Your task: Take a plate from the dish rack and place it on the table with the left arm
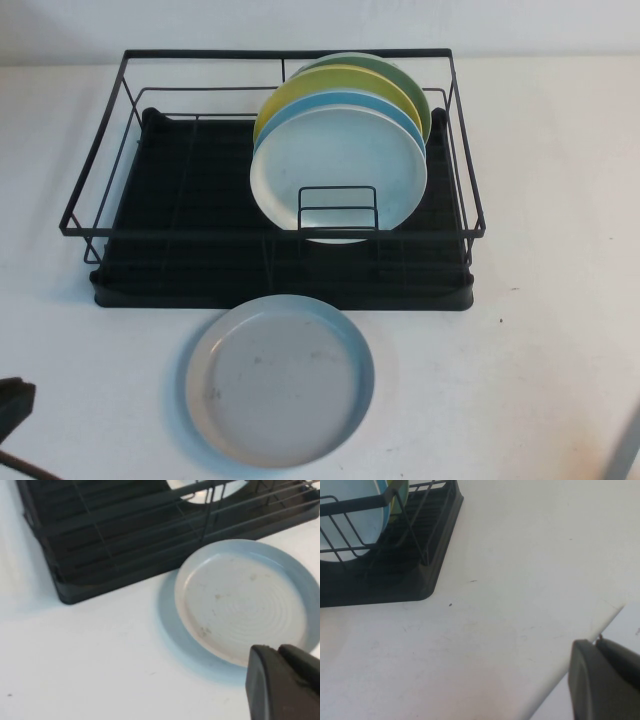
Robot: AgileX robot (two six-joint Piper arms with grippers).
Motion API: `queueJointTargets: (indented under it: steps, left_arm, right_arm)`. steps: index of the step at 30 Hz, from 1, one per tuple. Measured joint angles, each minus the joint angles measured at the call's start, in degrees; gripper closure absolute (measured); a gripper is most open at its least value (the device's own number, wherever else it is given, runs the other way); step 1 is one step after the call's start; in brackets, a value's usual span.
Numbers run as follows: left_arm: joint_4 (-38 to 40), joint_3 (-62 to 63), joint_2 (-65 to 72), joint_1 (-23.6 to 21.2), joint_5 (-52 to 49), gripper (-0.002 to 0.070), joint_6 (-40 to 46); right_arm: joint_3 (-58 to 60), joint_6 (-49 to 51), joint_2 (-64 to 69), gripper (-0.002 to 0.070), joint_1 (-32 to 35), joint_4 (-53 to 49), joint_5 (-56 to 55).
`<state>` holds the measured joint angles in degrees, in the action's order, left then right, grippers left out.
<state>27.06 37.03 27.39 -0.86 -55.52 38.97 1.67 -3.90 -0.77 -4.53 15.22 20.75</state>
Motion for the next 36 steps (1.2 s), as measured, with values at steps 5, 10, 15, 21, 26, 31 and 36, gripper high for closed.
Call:
queueJointTargets:
  steps: [5, 10, 15, 21, 26, 31, 36]
  left_arm:
    - [-2.21, -0.25, -2.79, 1.02, 2.7, 0.0676, -4.43]
    - [-2.74, -4.95, -4.94, 2.67, 14.49, 0.0676, -6.31]
    - [-7.42, -15.76, -12.34, 2.81, 31.09, 0.0676, -16.26]
    - [-18.05, -28.83, -23.56, 2.81, 42.5, 0.0676, -27.44]
    - [-23.37, -37.45, -27.89, 2.81, 48.1, 0.0676, -34.6]
    - [-23.88, -38.38, -27.87, 2.81, 43.28, 0.0676, -35.35]
    - [-23.88, -38.38, -27.87, 2.81, 36.01, 0.0676, -32.42]
  right_arm:
    - [0.0, 0.0, 0.0, 0.0696, 0.0, 0.0, 0.0]
    - [0.0, 0.0, 0.0, 0.0696, 0.0, 0.0, 0.0]
    - [0.0, 0.0, 0.0, 0.0696, 0.0, 0.0, 0.0]
    - [0.0, 0.0, 0.0, 0.0696, 0.0, 0.0, 0.0]
    - [0.0, 0.0, 0.0, 0.0696, 0.0, 0.0, 0.0]
    - [0.0, 0.0, 0.0, 0.0696, 0.0, 0.0, 0.0]
    - [0.0, 0.0, 0.0, 0.0696, 0.0, 0.0, 0.0]
